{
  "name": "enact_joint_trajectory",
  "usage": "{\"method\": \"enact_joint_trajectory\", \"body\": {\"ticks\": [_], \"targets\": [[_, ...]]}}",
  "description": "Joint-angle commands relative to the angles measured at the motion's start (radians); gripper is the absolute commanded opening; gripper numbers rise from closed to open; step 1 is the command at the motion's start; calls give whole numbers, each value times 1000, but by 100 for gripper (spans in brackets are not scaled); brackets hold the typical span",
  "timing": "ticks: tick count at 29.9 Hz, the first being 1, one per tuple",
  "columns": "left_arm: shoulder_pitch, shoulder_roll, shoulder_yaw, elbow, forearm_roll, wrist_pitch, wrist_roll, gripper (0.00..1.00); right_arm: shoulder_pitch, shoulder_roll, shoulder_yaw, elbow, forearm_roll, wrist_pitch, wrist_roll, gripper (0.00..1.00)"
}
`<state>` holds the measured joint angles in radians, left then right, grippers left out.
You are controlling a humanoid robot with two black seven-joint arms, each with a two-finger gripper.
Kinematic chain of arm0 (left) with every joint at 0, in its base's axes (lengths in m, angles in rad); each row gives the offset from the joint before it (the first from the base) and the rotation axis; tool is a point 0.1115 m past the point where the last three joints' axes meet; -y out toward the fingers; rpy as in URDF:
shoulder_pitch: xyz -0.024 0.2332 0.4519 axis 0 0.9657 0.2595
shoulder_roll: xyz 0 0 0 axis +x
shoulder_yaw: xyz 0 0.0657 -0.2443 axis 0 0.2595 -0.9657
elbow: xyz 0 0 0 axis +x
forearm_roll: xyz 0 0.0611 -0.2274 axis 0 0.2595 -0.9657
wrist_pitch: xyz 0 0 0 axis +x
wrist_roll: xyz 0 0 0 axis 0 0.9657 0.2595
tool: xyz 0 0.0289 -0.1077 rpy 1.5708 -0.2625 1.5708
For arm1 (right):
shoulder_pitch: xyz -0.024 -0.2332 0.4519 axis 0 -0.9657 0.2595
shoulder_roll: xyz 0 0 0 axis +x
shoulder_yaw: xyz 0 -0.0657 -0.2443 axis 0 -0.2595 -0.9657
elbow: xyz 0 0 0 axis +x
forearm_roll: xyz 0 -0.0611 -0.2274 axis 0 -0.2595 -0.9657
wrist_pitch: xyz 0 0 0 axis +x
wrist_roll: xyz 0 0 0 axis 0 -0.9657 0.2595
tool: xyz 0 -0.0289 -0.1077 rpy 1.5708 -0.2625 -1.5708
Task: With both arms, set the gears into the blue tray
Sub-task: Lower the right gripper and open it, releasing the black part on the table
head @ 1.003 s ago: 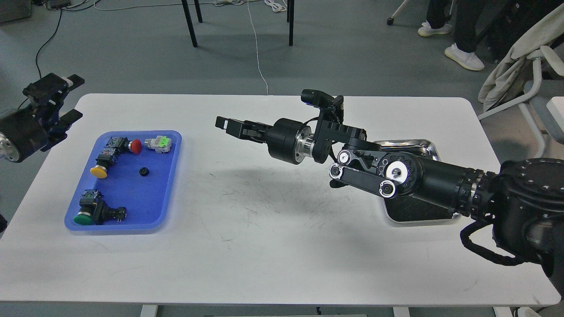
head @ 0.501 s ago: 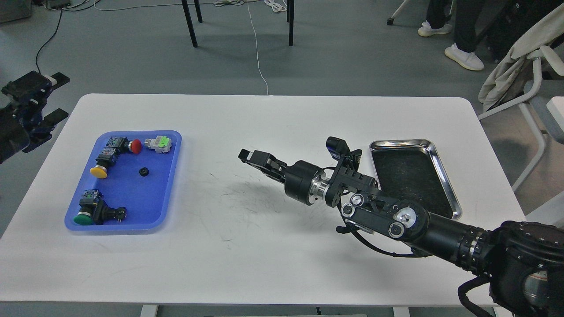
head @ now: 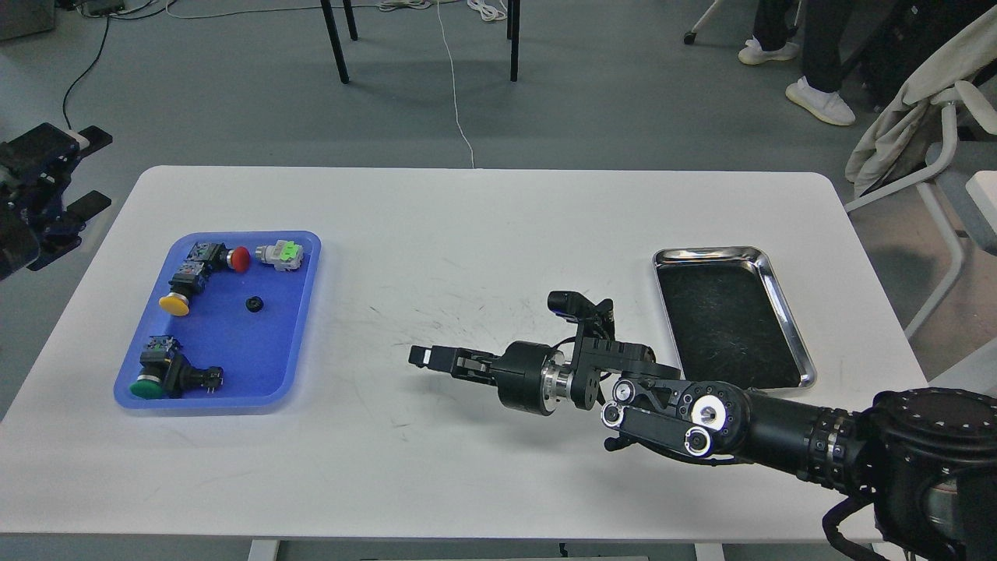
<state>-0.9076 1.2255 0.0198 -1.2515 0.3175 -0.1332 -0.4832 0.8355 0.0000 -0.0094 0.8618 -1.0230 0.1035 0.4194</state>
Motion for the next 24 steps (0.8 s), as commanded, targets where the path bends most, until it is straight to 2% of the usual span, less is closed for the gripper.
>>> {"method": "enact_joint_trajectory", "body": {"ticks": [1, 21, 24], "targets": [[1, 6, 0, -6, 0, 0, 0, 99, -1, 0, -11, -1, -22, 4, 10, 1], [-4, 43, -6, -43, -8, 1, -1, 99, 1, 0, -58, -7, -111, 15, 18, 2], [-4, 49, -6, -45, -9, 1, -1, 99, 1, 0, -66, -9, -111, 15, 18, 6]]}}
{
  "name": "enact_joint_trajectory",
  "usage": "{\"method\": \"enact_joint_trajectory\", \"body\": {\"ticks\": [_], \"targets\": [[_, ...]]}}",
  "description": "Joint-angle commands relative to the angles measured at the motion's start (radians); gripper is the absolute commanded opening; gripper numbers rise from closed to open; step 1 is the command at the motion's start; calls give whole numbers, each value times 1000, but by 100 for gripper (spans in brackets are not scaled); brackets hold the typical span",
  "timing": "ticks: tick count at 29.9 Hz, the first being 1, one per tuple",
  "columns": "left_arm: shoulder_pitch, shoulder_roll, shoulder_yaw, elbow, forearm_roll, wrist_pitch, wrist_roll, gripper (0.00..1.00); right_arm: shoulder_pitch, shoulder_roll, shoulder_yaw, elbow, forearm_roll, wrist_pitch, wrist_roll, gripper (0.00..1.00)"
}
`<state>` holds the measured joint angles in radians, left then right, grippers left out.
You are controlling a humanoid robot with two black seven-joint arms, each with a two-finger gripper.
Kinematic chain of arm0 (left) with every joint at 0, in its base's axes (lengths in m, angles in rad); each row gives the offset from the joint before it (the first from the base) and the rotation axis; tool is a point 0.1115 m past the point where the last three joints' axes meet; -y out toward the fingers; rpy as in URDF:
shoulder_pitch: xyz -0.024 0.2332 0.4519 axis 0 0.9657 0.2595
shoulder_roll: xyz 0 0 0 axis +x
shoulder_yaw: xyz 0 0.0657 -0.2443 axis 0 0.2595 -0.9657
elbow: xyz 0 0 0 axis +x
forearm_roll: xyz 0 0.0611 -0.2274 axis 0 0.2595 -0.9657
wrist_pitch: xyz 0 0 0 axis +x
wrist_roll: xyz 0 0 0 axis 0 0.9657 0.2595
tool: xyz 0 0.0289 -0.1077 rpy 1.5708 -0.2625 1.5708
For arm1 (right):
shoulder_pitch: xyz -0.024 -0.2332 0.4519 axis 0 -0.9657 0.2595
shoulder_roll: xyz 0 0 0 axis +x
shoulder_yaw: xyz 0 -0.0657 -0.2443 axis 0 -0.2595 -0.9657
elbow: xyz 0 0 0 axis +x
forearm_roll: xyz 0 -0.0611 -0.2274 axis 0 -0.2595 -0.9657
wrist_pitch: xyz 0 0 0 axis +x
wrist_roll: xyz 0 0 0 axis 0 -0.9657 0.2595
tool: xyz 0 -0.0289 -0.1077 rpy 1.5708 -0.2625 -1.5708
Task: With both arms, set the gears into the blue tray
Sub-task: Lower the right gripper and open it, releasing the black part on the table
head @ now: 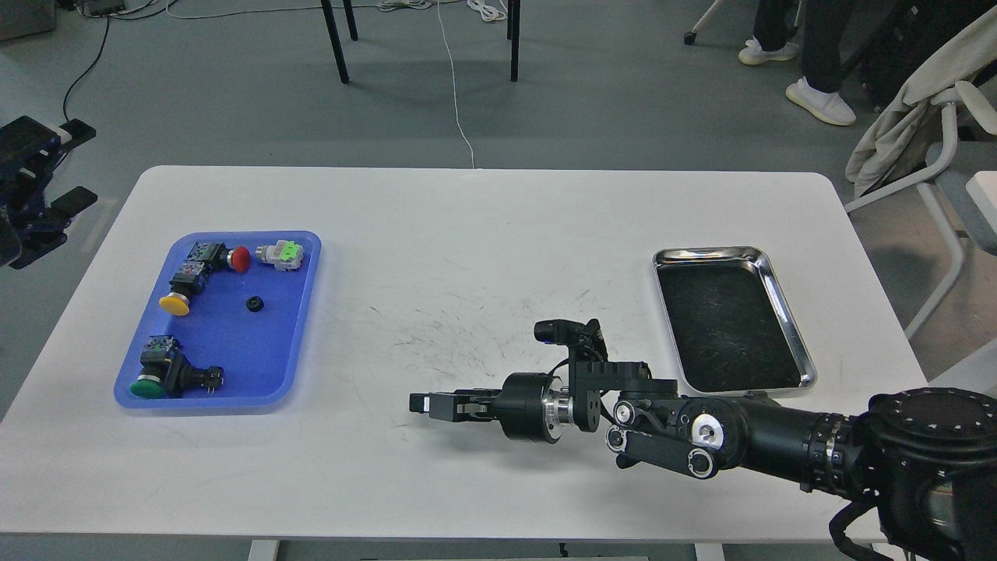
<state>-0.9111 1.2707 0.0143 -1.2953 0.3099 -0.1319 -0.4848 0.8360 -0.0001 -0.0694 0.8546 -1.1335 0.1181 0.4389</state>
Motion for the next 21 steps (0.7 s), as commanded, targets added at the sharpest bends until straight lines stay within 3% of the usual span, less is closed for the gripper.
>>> {"method": "enact_joint_trajectory", "body": {"ticks": [1, 17, 21], "targets": [[0, 6, -1, -1, 0, 0, 0, 99, 0, 0, -6, -3, 0, 0, -2, 7], [0, 12, -5, -1, -2, 0, -2, 99, 0, 0, 2, -11, 1, -3, -3, 31], [0, 10, -5, -1, -2, 0, -2, 99, 0, 0, 3, -22, 3, -11, -3, 33]]}}
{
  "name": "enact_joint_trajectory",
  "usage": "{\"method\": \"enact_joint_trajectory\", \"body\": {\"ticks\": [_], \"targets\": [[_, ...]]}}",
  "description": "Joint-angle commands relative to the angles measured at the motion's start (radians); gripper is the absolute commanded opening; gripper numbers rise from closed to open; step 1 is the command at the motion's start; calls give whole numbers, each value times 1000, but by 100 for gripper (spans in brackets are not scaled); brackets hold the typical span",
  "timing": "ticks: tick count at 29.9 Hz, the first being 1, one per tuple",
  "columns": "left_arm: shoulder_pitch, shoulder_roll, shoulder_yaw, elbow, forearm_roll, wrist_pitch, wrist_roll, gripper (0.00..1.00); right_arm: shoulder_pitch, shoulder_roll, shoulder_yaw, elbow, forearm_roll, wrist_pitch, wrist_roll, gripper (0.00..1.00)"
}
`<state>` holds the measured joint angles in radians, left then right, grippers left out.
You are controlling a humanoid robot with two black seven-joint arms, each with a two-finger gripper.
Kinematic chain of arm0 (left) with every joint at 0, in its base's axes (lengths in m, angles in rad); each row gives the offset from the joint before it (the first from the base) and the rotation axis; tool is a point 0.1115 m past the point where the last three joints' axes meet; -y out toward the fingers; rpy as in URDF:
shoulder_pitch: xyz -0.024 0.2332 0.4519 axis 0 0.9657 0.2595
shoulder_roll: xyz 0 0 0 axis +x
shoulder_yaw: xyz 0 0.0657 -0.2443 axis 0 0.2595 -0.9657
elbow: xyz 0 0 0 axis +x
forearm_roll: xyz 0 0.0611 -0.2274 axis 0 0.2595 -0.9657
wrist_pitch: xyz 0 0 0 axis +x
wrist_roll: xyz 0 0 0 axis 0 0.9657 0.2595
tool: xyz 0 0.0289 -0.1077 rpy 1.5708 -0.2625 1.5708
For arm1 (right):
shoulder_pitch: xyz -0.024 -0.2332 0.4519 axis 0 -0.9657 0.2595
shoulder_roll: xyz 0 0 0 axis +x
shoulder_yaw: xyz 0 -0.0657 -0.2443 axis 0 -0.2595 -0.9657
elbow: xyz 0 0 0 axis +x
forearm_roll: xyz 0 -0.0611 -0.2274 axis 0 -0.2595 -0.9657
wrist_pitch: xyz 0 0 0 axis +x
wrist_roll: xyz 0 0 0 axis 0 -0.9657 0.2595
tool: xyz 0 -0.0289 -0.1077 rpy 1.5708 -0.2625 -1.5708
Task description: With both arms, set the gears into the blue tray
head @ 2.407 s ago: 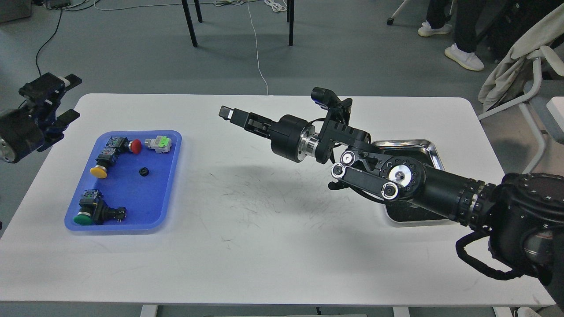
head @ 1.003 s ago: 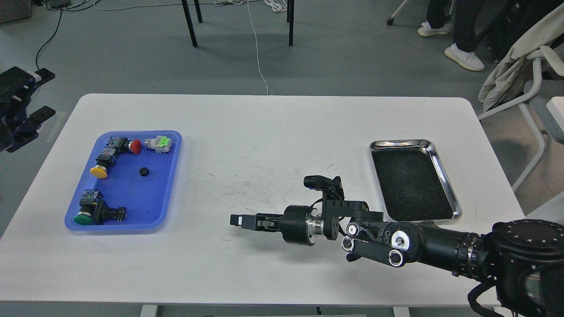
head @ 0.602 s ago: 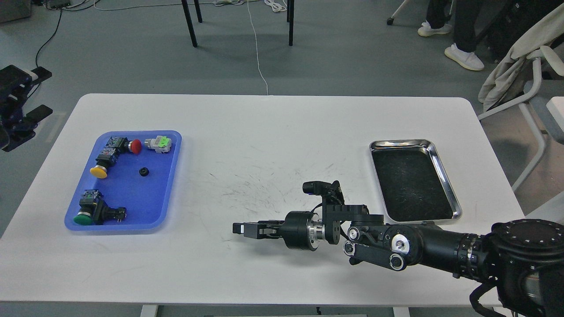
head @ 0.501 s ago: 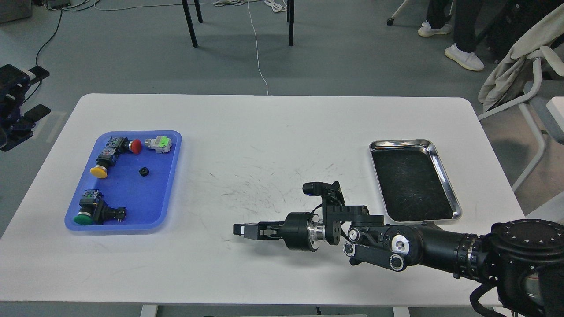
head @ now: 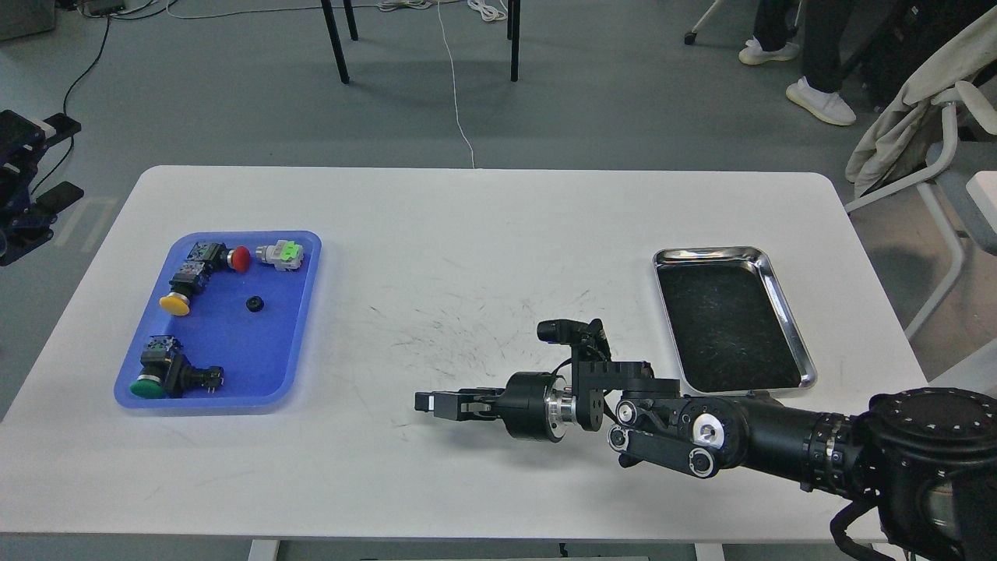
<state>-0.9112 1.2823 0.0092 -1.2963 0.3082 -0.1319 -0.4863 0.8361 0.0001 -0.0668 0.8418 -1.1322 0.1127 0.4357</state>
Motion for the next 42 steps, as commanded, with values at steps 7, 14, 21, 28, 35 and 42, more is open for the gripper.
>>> {"method": "enact_joint_trajectory", "body": {"ticks": [7, 14, 21, 28, 35, 42], "targets": [[0, -1, 0, 0, 0, 0, 0, 99, 0, 0, 10, -16, 6, -13, -3, 51], [0, 0, 3, 0, 0, 0, 0, 99, 1, 0, 114, -23, 15, -8, -5, 65], [-5, 14, -12, 0, -1, -17, -2, 99, 41, 0, 235, -23, 22, -2, -5, 67], [-23, 20, -28, -8, -40, -26, -2, 99, 89, 0, 337, -23, 190, 1, -9, 69], [-21, 39, -23, -139, 35, 9, -2, 99, 95, -66, 418, -21, 284, -2, -11, 69], [-14, 51, 28, -302, 276, 100, -2, 99, 95, -133, 472, -24, 334, -2, -12, 71]]}}
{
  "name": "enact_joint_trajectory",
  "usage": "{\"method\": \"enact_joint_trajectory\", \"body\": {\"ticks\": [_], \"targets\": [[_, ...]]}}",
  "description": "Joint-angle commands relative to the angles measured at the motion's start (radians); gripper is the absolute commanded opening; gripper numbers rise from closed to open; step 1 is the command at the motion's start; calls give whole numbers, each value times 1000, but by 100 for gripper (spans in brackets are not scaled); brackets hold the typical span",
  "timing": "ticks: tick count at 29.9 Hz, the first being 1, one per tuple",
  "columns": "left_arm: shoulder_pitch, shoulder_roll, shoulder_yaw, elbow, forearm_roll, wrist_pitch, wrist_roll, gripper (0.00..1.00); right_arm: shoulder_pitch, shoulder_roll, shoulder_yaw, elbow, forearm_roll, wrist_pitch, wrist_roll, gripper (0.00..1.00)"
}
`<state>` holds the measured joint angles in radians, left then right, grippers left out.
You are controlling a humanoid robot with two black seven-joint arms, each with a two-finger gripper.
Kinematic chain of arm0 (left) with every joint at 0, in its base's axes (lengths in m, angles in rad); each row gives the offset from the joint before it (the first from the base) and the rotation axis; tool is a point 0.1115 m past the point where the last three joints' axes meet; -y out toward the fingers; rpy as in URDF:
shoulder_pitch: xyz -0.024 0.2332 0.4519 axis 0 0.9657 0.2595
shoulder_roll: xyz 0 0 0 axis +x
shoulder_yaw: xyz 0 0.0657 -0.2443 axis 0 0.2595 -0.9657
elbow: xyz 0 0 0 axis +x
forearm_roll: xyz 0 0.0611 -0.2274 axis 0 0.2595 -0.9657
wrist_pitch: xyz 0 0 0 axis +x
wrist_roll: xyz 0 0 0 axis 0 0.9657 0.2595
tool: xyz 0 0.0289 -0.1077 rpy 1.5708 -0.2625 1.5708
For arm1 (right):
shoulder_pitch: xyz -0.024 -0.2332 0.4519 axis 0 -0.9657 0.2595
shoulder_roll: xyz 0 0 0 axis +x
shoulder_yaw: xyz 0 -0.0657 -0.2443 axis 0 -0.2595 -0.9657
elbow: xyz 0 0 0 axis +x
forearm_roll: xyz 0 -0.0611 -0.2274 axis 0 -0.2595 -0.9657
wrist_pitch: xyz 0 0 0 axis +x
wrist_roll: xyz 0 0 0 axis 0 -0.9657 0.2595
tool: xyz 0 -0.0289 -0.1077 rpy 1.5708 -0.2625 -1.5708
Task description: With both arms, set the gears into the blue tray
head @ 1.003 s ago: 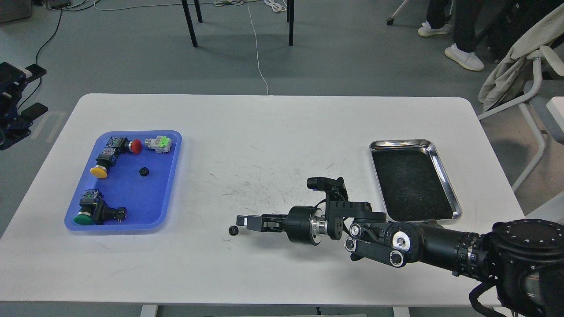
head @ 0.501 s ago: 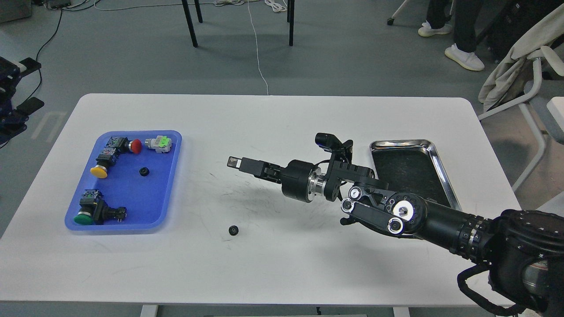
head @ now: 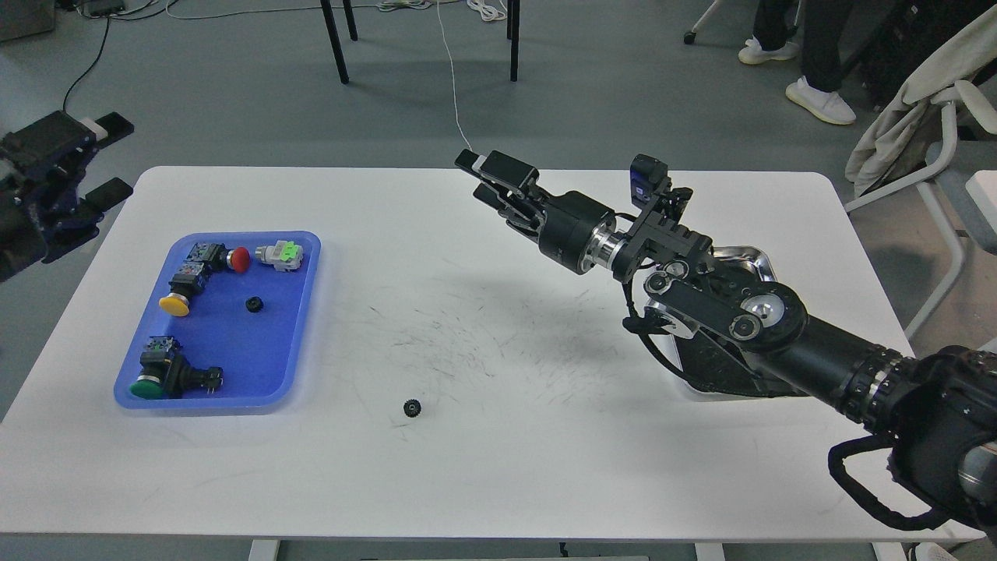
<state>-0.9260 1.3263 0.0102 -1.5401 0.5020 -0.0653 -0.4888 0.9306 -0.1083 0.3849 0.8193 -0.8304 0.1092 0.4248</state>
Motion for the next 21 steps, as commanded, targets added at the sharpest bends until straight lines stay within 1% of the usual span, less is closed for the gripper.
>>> {"method": "enact_joint_trajectory", "body": {"ticks": [1, 3, 6, 8, 12, 14, 18, 21], "targets": [[1, 5, 34, -69, 102, 50, 0, 99, 1, -34, 26, -8, 49, 0, -1, 72], [9, -2, 53, -103, 141, 58, 0, 99, 1, -45, 37, -22, 80, -6, -4, 74], [13, -6, 94, -115, 254, 73, 0, 99, 1, -60, 43, -31, 114, -11, -8, 74], [24, -28, 108, -146, 300, 82, 0, 99, -1, -76, 43, -32, 135, -11, -8, 74], [33, -67, 137, -152, 392, 110, 0, 99, -1, -99, 57, -32, 157, -14, -8, 74], [45, -100, 161, -152, 455, 128, 0, 99, -2, -109, 72, -32, 171, -23, -9, 74], [58, -176, 227, -150, 539, 192, 0, 99, -2, -131, 80, -34, 200, -42, -12, 76], [61, -237, 261, -149, 570, 203, 0, 99, -1, -136, 84, -55, 249, -55, -15, 76]]}}
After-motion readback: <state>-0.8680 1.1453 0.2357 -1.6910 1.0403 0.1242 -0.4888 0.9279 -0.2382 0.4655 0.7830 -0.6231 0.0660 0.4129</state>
